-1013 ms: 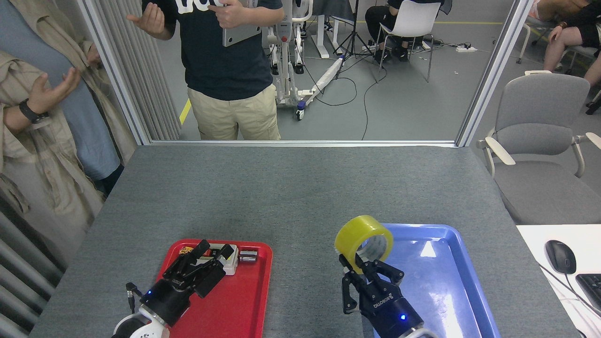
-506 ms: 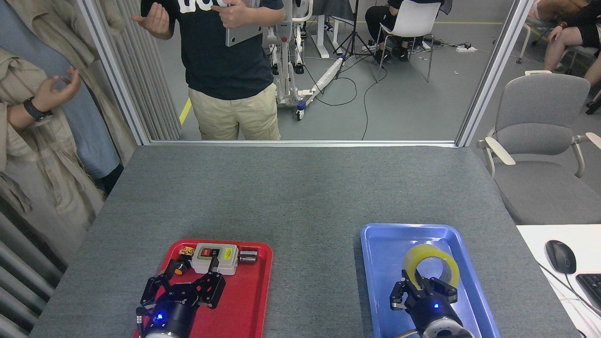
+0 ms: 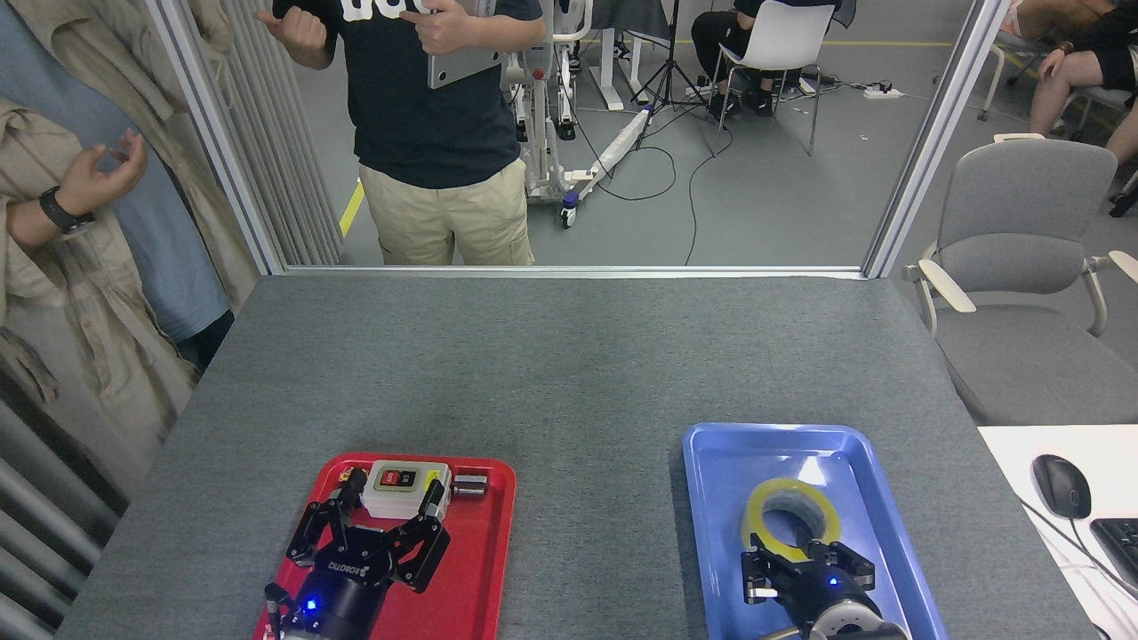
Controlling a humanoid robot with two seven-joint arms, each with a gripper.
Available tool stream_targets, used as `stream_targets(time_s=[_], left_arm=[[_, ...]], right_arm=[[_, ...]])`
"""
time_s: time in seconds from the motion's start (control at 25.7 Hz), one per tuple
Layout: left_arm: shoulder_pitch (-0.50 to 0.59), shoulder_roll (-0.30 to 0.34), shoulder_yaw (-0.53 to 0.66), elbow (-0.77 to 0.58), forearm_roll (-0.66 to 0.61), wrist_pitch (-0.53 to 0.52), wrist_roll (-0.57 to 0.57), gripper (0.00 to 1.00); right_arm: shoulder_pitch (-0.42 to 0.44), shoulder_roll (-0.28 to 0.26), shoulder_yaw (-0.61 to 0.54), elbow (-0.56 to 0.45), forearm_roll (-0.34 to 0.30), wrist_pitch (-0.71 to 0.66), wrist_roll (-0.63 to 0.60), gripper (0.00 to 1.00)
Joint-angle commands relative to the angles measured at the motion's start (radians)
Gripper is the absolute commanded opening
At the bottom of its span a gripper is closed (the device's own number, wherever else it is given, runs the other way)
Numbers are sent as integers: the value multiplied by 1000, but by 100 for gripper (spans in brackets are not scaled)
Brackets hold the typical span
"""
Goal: Place and move tape with both arms
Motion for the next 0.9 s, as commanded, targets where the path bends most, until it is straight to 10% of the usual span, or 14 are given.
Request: stream_targets(time_s=[0.0, 0.12, 0.43, 0.86], left_arm=[[0, -2, 1, 2, 1, 13, 68, 100], [0, 4, 1, 5, 3, 24, 68, 100], [-1, 9, 2, 31, 37, 39, 65, 100], [0, 61, 2, 42, 86, 38, 69, 100]], right_arm=[[-1, 0, -1, 5, -7, 5, -9, 86], [1, -5, -4, -2, -5, 13, -41, 93], [16, -8, -76, 2, -13, -1, -584, 98], [45, 15, -116, -9, -12, -27, -698, 99]])
